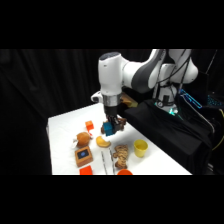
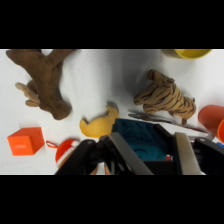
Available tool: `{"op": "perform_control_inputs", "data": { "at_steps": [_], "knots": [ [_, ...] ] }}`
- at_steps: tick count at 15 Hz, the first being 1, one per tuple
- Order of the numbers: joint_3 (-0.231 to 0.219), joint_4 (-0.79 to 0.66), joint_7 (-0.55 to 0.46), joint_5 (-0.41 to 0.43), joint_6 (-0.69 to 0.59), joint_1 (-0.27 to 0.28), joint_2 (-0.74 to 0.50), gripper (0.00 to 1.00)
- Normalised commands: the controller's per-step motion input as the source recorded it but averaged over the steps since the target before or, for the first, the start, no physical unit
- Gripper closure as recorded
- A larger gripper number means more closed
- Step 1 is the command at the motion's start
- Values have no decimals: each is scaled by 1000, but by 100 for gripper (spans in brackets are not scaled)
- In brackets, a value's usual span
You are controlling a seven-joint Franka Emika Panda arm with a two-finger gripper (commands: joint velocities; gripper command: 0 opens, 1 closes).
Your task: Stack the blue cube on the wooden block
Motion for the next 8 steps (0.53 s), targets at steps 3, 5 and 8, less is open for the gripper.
{"op": "perform_control_inputs", "data": {
  "at_steps": [3,5,8],
  "knots": [
    [85,513,-198,80,-160,-94,316,68],
    [73,537,-191,65,-125,-86,342,68],
    [59,570,-197,62,-128,-88,366,68]
  ]
}}
